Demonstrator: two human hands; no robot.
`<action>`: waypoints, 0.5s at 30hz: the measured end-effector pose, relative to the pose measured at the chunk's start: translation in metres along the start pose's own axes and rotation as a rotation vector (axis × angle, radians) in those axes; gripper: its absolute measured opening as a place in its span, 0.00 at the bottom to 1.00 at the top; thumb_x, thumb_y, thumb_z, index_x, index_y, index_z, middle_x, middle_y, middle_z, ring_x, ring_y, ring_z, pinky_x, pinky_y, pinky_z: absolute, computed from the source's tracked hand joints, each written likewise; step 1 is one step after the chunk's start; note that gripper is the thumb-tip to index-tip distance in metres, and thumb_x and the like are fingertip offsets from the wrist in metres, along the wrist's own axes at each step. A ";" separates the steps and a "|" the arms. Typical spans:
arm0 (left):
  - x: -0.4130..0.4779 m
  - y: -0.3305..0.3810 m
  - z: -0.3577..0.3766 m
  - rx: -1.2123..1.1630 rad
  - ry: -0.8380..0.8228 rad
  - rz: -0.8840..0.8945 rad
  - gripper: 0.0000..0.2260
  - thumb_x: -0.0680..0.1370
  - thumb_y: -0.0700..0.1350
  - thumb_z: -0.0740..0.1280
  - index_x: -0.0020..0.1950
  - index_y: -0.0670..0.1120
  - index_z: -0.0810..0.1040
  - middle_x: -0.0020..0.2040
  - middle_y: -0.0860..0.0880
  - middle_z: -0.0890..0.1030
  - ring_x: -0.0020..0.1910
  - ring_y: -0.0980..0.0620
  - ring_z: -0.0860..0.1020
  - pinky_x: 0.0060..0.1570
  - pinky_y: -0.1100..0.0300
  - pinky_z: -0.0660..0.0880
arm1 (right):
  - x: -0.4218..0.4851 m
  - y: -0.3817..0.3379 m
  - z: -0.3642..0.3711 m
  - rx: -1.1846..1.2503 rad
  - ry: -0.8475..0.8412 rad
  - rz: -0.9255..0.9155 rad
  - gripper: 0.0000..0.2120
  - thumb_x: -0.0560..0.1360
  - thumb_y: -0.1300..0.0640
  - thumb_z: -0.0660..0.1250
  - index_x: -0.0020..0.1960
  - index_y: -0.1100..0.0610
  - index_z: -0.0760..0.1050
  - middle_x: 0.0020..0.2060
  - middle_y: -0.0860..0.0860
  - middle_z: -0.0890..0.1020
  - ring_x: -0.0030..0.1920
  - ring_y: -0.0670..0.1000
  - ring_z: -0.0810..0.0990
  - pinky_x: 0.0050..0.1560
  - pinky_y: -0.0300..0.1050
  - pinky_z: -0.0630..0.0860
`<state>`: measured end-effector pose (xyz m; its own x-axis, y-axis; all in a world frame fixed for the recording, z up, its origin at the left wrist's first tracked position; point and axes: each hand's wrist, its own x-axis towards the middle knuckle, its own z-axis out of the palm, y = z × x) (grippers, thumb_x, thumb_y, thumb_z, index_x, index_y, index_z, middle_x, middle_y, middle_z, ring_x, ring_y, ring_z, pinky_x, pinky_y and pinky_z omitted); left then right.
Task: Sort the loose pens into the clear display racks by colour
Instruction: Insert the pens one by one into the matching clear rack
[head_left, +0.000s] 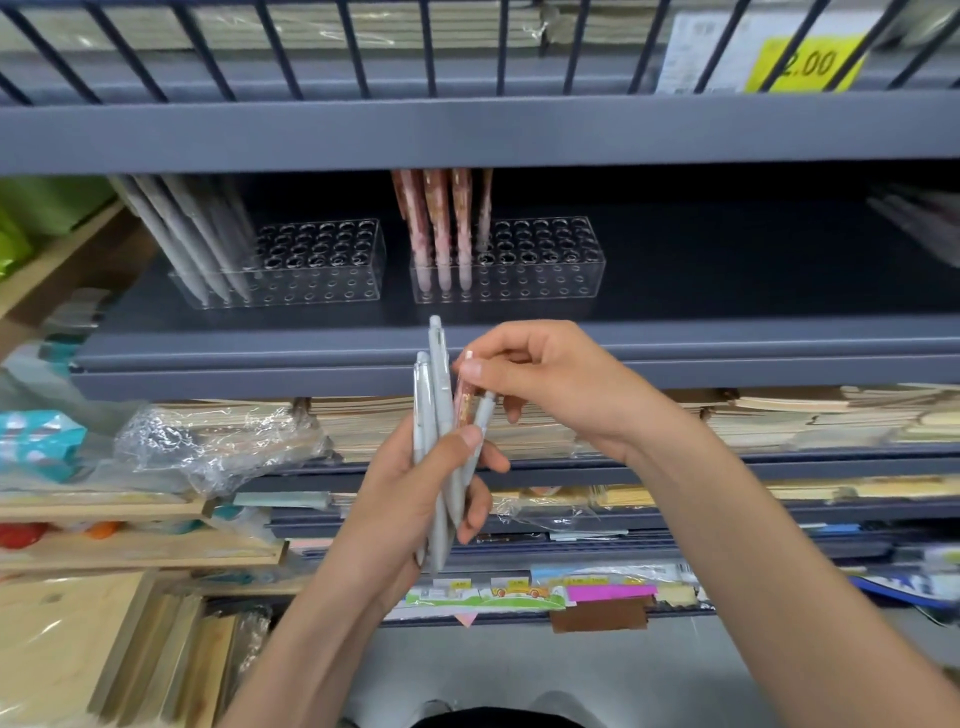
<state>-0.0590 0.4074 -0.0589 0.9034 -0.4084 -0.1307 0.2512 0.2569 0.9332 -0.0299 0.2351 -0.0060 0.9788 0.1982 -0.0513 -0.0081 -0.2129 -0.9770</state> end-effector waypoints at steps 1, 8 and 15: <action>0.001 0.001 0.001 0.002 0.003 -0.002 0.05 0.76 0.48 0.68 0.50 0.50 0.79 0.42 0.42 0.82 0.24 0.49 0.72 0.22 0.60 0.69 | 0.000 0.001 0.000 0.012 0.021 -0.005 0.07 0.77 0.58 0.69 0.52 0.61 0.81 0.42 0.53 0.84 0.40 0.45 0.78 0.35 0.38 0.75; 0.007 0.000 0.005 -0.071 0.107 0.001 0.10 0.81 0.47 0.63 0.57 0.42 0.75 0.42 0.42 0.83 0.23 0.48 0.72 0.20 0.61 0.67 | -0.001 0.006 0.003 0.095 0.122 -0.004 0.08 0.79 0.57 0.66 0.52 0.62 0.78 0.41 0.55 0.83 0.40 0.49 0.79 0.39 0.43 0.77; 0.009 0.003 -0.001 -0.115 0.112 -0.017 0.05 0.79 0.46 0.63 0.44 0.48 0.74 0.41 0.42 0.82 0.24 0.46 0.72 0.22 0.61 0.67 | -0.003 0.005 0.003 0.110 0.183 -0.062 0.08 0.80 0.59 0.65 0.53 0.63 0.77 0.41 0.56 0.83 0.38 0.49 0.80 0.38 0.43 0.77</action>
<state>-0.0495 0.4053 -0.0577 0.9301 -0.3152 -0.1885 0.2990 0.3520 0.8870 -0.0332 0.2367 -0.0114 0.9988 0.0286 0.0385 0.0411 -0.0981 -0.9943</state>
